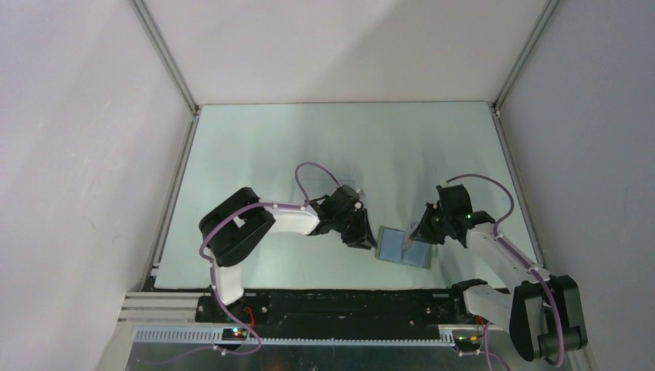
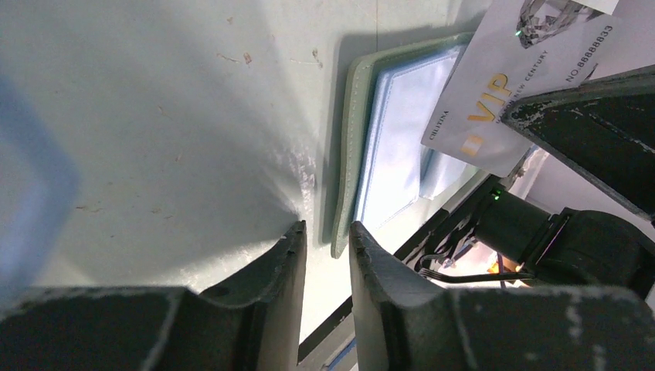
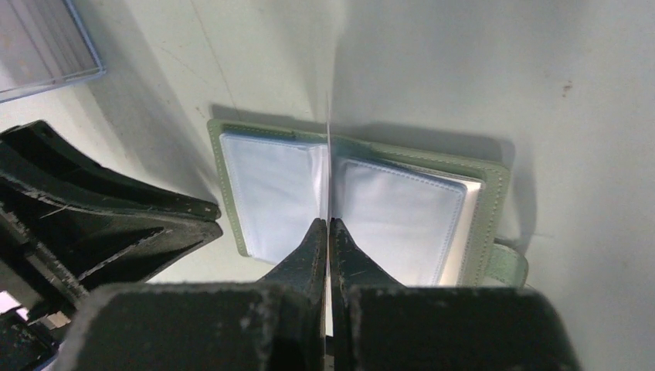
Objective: Put the credit cards into the card holder
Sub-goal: Insert the credit card into the card holder.
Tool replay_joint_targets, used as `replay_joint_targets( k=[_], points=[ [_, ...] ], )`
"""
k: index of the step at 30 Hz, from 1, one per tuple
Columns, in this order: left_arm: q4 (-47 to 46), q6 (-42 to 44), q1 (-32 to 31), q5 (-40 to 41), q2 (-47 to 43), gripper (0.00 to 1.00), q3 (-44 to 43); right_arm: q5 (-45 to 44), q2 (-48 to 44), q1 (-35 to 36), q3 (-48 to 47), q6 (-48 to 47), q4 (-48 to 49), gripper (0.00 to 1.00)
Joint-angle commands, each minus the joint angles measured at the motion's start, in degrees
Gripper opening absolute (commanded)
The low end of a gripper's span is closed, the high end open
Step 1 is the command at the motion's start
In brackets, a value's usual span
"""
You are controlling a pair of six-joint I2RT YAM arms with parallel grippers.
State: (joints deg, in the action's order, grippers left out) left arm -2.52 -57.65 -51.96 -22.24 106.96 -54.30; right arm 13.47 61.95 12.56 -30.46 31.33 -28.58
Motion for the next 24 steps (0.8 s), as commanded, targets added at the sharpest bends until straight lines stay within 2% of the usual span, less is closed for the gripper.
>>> replay_joint_targets(
  k=[1, 5, 16, 24],
  points=[
    [-2.11, -0.57, 0.27, -1.08, 0.66, 0.32, -0.13, 4.16, -2.28, 0.4, 0.53, -1.77, 1.52, 0.0],
    [-2.22, -0.69, 0.27, -1.22, 0.86, 0.32, -0.2, 5.02, -2.35, 0.33, 1.1, -1.94, 1.81, 0.0],
    [-2.31, -0.7, 0.26, -1.27, 0.89, 0.32, -0.35, 7.49, 8.22, -0.62, 0.44, -1.56, 0.82, 0.0],
    [-2.31, -1.39, 0.34, -0.62, 0.61, 0.31, -0.17, 9.44, 10.62, 1.73, -0.52, -2.14, 0.49, 0.0]
  ],
)
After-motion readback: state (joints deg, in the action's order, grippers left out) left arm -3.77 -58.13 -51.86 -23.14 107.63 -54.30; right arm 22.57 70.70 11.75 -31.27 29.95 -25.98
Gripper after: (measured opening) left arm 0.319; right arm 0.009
